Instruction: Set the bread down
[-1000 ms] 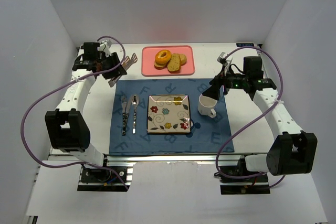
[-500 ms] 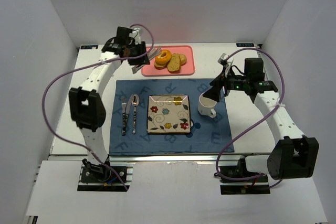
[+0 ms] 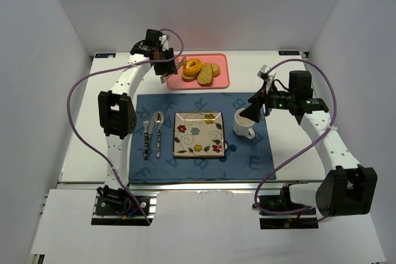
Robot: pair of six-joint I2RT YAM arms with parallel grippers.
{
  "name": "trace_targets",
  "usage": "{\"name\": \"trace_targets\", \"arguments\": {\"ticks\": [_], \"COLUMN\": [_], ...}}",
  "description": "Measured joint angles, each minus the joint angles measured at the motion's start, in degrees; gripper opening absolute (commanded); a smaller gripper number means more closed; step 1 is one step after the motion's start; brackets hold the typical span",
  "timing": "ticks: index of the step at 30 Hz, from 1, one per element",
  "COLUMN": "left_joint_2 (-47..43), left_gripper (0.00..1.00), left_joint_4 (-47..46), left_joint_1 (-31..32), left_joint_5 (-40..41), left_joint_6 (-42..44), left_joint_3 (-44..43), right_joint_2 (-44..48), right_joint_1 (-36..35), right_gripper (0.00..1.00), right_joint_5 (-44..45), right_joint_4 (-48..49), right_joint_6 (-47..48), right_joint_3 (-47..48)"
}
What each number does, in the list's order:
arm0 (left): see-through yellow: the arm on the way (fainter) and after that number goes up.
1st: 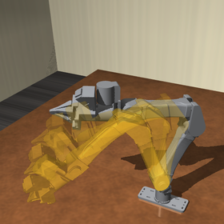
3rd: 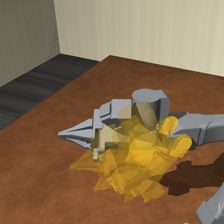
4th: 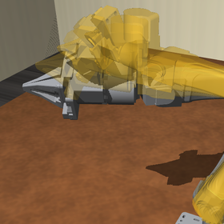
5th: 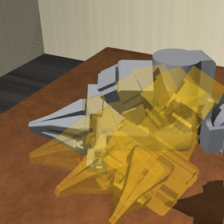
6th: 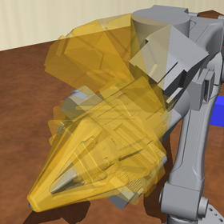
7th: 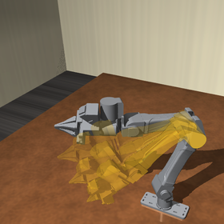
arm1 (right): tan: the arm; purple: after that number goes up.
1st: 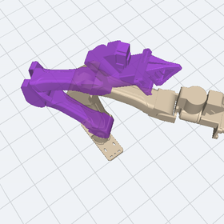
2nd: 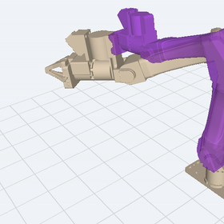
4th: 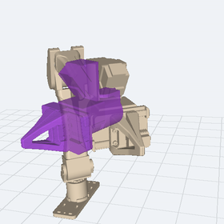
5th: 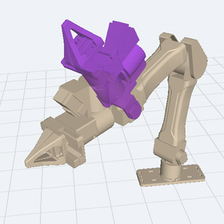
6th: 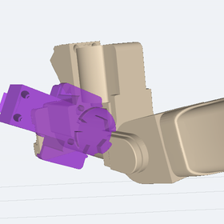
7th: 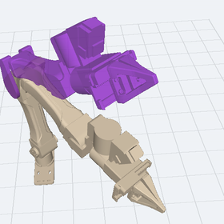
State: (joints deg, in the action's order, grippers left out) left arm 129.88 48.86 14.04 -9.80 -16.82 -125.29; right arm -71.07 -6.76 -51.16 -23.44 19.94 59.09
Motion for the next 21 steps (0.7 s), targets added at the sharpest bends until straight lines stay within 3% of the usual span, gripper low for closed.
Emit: {"name": "trace_targets", "arguments": {"ticks": [10,21], "left_joint_2": [-1.0,-5.7], "left_gripper": [0.52,0.52], "left_joint_4": [-4.2,-8.3], "left_joint_1": [0.0,-1.9], "left_joint_5": [-4.1,-7.7], "left_joint_6": [-0.4,-3.7], "left_joint_3": [8.8,12.5], "right_joint_2": [0.0,0.0], "right_joint_1": [0.0,0.0], "right_gripper": [0.89,0.89], "right_joint_5": [0.0,0.0], "right_joint_4": [0.0,0.0], "right_joint_6": [0.0,0.0], "right_joint_3": [0.0,0.0]}}
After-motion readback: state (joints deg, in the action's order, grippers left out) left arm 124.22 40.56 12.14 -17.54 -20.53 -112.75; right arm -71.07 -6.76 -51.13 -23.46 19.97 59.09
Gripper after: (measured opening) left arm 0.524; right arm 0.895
